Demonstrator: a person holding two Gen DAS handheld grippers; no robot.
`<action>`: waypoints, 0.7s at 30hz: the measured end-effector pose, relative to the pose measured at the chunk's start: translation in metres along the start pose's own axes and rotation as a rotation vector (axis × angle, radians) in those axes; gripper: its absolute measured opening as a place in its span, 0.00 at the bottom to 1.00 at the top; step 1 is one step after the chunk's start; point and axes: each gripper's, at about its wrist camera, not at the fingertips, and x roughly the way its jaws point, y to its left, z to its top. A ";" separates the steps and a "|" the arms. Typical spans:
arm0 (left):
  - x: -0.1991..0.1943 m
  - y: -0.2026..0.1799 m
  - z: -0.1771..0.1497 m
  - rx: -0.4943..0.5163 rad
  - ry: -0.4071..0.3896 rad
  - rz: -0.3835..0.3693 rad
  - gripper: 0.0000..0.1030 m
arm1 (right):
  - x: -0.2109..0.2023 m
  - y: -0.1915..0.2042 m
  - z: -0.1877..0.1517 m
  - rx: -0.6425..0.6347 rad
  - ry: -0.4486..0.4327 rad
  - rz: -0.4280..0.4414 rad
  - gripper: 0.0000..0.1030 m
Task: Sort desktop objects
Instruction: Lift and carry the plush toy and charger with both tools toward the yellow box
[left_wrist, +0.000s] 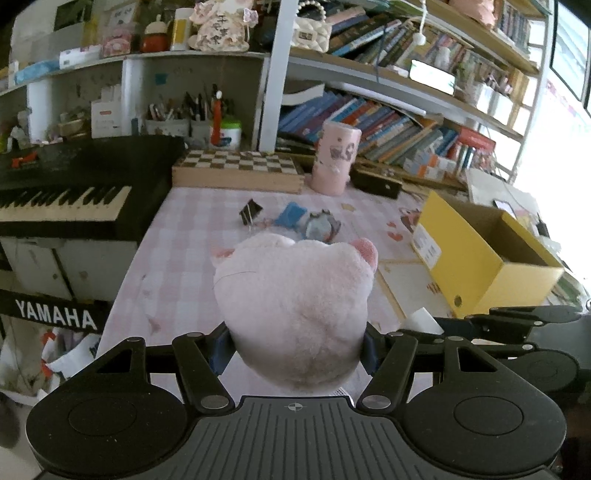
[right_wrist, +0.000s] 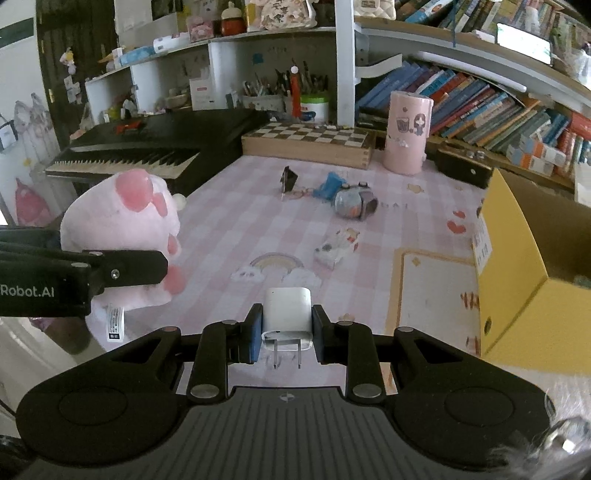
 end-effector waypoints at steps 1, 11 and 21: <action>-0.003 0.000 -0.003 0.002 0.001 -0.004 0.63 | -0.004 0.003 -0.003 0.003 0.000 -0.005 0.24; -0.030 -0.002 -0.029 0.034 0.025 -0.045 0.63 | -0.032 0.023 -0.036 0.048 0.005 -0.039 0.24; -0.041 -0.009 -0.049 0.083 0.066 -0.094 0.63 | -0.051 0.035 -0.068 0.105 0.024 -0.071 0.24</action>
